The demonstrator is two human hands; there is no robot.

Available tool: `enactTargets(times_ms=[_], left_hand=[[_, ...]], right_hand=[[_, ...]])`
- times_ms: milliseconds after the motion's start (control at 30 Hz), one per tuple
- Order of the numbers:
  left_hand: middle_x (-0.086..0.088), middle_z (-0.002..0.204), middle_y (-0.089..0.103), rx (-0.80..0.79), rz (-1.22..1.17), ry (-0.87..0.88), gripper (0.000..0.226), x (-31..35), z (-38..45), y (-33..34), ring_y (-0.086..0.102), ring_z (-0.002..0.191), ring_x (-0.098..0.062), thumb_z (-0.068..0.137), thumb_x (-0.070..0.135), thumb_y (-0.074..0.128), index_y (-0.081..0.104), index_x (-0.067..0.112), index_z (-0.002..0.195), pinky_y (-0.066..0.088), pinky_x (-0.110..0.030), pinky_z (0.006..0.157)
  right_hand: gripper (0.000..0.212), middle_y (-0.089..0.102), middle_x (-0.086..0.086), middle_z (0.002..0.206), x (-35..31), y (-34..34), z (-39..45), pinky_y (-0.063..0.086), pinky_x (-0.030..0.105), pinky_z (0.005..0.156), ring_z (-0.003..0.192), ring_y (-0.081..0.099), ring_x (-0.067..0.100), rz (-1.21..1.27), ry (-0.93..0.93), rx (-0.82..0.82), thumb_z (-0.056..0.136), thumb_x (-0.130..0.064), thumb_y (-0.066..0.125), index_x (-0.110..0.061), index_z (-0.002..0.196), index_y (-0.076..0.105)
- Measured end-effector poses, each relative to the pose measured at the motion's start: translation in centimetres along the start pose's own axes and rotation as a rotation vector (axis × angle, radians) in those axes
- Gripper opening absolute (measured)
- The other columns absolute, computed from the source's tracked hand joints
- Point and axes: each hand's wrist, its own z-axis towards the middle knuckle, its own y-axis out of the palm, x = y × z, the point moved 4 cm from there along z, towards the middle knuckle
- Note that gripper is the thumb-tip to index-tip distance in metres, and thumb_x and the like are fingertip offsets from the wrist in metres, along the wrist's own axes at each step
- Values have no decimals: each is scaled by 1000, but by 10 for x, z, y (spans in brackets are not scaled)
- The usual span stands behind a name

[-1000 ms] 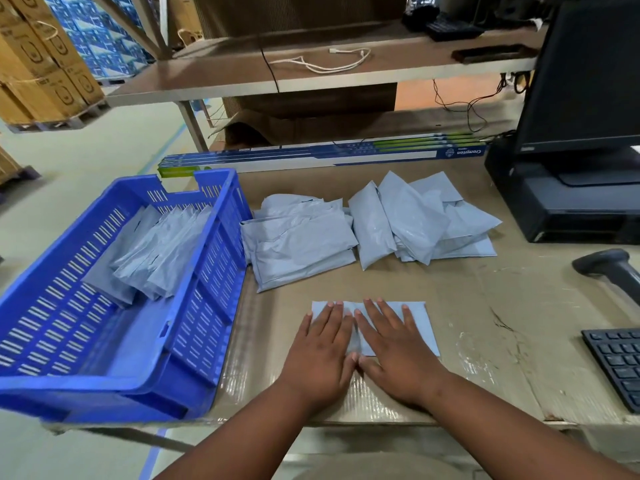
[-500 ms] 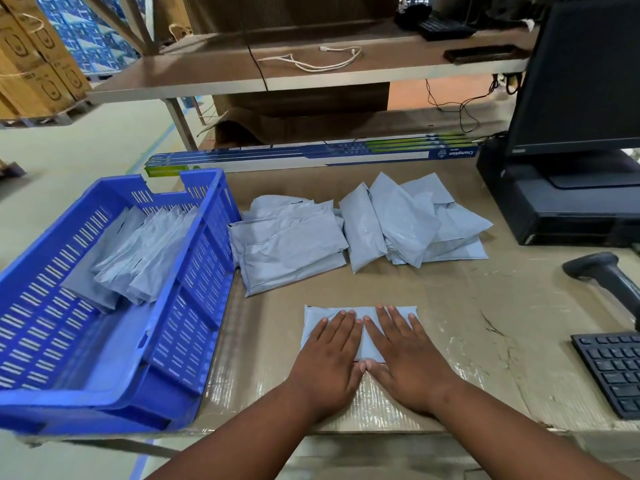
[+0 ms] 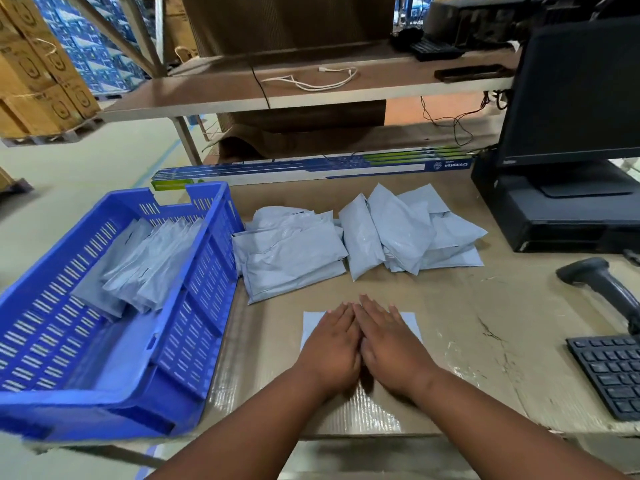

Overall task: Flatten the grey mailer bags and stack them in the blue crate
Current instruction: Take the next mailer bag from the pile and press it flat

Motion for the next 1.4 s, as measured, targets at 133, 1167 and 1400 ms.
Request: enactTargets(times_ms=[133,1167,1400], left_hand=[[-4,172,30,-30,15,25,63,-10,-3,15,23,160,-23,105,34,34,33,18,166,19,-48,130],[-16,166,39,-62,97,-37,61,-8,0,16,34,156,-31,107,38,36,43,5,159,29,-52,127],[-4,177,9,-61,175,-99,82,-44,-24,11,7,164,-18,106,69,14,21,16,169,10,-48,132]], right_hand=[[69,-8,-4,176,6,20,4,4,38,132,163,-3,11,111,-76,-128,108,-24,30,-21,170,0],[75,6,5,177,17,14,-1,-12,31,126,164,3,19,-70,2,-81,103,-51,8,-16,169,12],[84,-10,-5,177,45,17,-15,-6,45,131,162,-13,10,-172,30,-85,104,-73,17,-23,170,2]])
